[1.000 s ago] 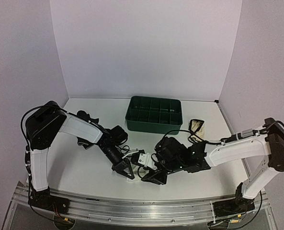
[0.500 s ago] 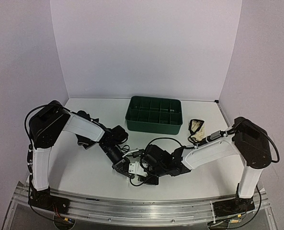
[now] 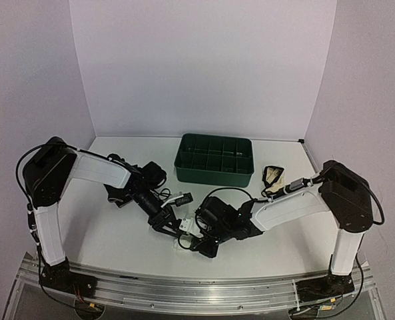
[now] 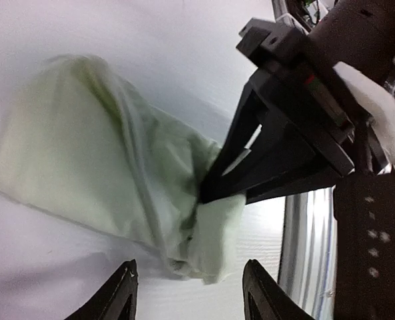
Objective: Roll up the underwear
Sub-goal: Roll the underwear to the center of the board.
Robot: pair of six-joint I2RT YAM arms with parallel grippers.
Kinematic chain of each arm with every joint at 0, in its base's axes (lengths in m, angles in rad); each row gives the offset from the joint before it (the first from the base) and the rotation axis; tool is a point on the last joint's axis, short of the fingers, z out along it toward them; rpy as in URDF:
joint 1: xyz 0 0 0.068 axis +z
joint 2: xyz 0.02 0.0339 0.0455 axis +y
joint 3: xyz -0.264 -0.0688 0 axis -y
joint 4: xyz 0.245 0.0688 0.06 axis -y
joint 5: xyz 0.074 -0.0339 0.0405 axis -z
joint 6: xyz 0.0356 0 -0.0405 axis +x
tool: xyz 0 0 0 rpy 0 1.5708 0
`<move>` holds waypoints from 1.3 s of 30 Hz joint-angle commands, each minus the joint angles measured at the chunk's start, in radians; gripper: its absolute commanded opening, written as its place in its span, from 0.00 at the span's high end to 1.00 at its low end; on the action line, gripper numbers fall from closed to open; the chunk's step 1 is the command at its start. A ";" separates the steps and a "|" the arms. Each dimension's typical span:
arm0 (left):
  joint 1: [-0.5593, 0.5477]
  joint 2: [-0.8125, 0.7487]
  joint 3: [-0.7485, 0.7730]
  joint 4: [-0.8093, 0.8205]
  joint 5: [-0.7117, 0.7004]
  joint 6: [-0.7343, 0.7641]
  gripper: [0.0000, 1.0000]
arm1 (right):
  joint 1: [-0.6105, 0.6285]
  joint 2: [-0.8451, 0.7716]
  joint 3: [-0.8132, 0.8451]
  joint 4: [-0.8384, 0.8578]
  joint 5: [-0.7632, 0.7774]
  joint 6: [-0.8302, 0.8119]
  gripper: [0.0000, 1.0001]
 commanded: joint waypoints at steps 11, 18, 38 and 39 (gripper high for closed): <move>-0.061 -0.219 -0.165 0.186 -0.239 0.482 0.45 | -0.199 0.165 0.045 -0.121 -0.449 0.543 1.00; -0.177 -0.189 -0.218 0.394 -0.380 0.610 0.42 | -0.221 0.185 0.043 -0.120 -0.487 0.593 1.00; -0.190 -0.076 -0.216 0.434 -0.535 0.631 0.79 | -0.230 0.168 0.079 -0.141 -0.479 0.570 1.00; -0.192 -0.076 -0.216 0.430 -0.533 0.631 0.86 | -0.230 0.162 0.084 -0.147 -0.473 0.568 0.99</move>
